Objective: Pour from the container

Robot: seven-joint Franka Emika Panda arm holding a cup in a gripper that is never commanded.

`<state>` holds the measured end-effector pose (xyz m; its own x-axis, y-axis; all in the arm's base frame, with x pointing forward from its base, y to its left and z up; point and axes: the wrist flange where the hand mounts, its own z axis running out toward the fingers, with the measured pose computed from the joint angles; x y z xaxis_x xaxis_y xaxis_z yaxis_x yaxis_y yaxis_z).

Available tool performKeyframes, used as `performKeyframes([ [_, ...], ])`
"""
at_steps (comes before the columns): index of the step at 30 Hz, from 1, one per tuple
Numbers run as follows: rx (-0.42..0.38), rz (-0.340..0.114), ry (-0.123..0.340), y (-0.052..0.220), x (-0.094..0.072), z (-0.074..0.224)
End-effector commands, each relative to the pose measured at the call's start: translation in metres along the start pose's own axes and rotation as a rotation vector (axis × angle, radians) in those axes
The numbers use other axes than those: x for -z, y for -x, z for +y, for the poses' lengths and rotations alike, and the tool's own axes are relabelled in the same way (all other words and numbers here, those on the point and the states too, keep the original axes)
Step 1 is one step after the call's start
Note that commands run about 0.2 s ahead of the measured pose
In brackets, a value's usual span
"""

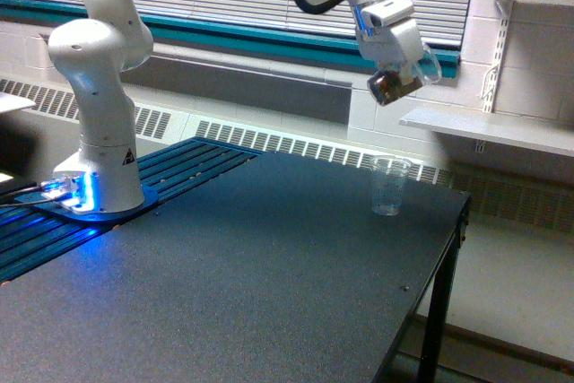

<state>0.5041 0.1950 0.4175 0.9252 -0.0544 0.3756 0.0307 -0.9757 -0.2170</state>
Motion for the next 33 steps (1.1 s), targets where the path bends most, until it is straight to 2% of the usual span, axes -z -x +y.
performKeyframes([
  [1,0.056,-0.029,0.013,0.016,-0.007,-0.005],
  [15,0.088,-0.09,0.042,0.041,-0.027,-0.008],
  [33,0.126,-0.163,0.112,0.063,-0.061,-0.021],
])
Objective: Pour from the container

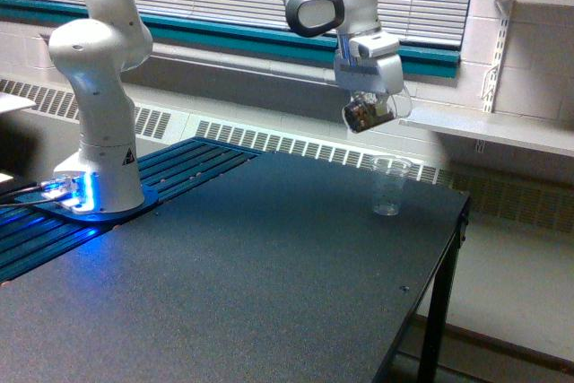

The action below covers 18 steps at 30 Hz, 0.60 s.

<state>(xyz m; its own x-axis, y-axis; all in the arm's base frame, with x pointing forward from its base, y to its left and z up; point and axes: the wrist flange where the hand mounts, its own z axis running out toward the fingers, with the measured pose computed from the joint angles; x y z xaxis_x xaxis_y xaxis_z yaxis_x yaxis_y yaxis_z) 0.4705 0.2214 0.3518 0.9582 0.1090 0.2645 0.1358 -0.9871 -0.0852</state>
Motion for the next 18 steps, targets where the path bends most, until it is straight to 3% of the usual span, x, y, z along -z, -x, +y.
performKeyframes([
  [1,-0.015,-0.026,0.02,0.003,-0.01,-0.011],
  [18,-0.009,-0.064,0.093,-0.003,-0.034,-0.028],
])
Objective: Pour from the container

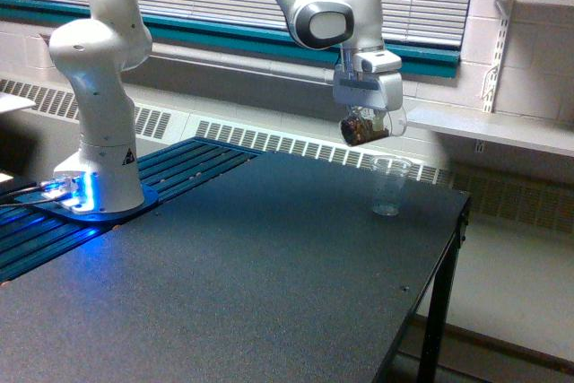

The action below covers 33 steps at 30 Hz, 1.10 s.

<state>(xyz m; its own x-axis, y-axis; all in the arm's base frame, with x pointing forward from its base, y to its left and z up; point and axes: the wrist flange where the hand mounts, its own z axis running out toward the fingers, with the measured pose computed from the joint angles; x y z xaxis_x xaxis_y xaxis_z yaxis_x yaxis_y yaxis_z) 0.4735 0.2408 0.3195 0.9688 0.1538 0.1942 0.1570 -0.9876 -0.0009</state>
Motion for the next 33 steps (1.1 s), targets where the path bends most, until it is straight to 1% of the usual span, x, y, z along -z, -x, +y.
performKeyframes([
  [1,-0.051,0.006,0.018,-0.008,0.0,-0.013],
  [5,-0.056,-0.01,0.039,-0.009,-0.005,-0.017],
  [10,-0.045,-0.027,0.073,-0.01,-0.01,-0.021],
  [17,-0.036,-0.056,0.107,-0.01,-0.017,-0.026],
  [27,-0.006,-0.081,0.155,-0.013,-0.02,-0.035],
  [33,0.021,-0.103,0.193,-0.015,-0.02,-0.038],
])
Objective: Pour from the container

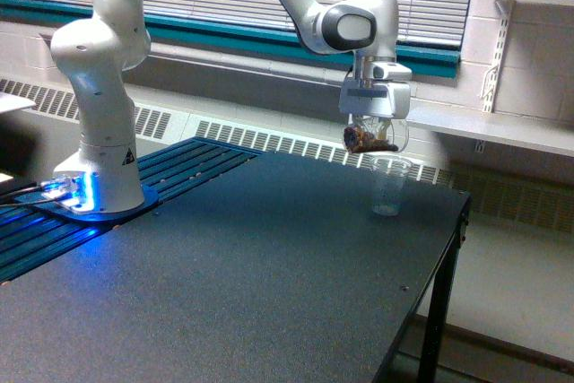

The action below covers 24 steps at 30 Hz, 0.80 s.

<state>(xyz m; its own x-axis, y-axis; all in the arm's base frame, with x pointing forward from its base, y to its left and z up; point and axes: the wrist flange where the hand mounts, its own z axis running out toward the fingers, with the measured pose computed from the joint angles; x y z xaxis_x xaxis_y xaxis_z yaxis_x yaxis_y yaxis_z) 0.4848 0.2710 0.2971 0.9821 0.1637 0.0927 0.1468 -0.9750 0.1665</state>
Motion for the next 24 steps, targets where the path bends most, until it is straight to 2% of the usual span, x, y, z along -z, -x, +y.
performKeyframes([
  [1,0.007,-0.003,0.032,-0.0037,0.0073,-0.0102],
  [24,0.061,-0.048,0.129,-0.0048,0.0085,-0.0174],
])
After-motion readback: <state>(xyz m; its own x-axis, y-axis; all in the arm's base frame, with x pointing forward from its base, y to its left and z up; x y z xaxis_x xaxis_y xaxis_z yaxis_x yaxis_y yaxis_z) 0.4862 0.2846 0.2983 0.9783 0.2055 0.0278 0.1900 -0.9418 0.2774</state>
